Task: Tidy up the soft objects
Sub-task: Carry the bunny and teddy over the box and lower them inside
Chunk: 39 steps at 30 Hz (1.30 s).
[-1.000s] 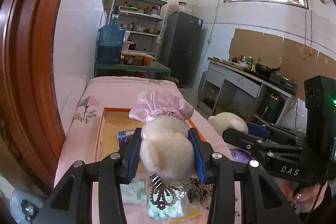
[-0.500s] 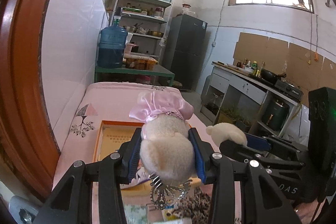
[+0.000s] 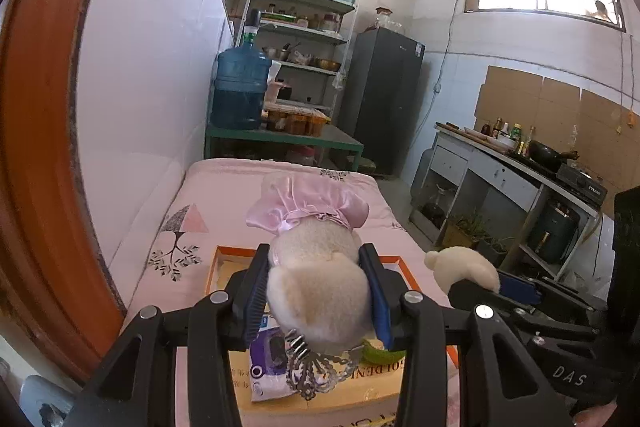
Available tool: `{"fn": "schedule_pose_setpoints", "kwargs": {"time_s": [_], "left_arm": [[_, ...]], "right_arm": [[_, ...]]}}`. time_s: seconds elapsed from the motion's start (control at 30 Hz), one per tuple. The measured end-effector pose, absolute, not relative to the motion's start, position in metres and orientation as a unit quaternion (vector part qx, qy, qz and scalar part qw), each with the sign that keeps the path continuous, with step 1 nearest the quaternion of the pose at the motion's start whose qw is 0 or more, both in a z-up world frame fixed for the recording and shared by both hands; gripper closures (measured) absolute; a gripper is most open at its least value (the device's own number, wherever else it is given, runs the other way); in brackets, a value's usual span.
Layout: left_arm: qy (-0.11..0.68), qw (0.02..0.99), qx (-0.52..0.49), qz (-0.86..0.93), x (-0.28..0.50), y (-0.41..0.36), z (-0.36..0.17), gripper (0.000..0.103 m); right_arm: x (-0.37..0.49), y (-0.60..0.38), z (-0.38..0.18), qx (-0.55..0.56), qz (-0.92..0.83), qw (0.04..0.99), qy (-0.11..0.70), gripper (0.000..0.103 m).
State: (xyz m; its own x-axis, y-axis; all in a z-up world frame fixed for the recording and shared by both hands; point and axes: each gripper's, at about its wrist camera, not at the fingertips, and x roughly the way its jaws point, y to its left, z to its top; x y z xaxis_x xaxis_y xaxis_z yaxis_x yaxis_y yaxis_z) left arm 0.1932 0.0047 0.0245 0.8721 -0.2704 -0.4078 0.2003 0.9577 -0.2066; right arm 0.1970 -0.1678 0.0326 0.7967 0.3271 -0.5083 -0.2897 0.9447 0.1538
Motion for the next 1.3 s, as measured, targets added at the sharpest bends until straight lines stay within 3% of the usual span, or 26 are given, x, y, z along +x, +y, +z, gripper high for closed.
{"fn": "schedule_pose_setpoints", "kwargs": {"time_s": [0.3, 0.87, 1.3], "left_arm": [[0.227, 0.962, -0.080, -0.125, 0.227, -0.009, 0.017, 0.059], [0.276, 0.948, -0.096, -0.129, 0.258, -0.004, -0.040, 0.059], [0.309, 0.936, -0.088, -0.147, 0.263, -0.015, -0.063, 0.059]], "right_arm": [[0.238, -0.178, 0.029, 0.062, 0.133, 0.951, 0.271, 0.054], [0.281, -0.189, -0.046, 0.071, 0.133, 0.935, 0.321, 0.054], [0.288, -0.197, -0.066, 0.074, 0.122, 0.930, 0.340, 0.054]]}}
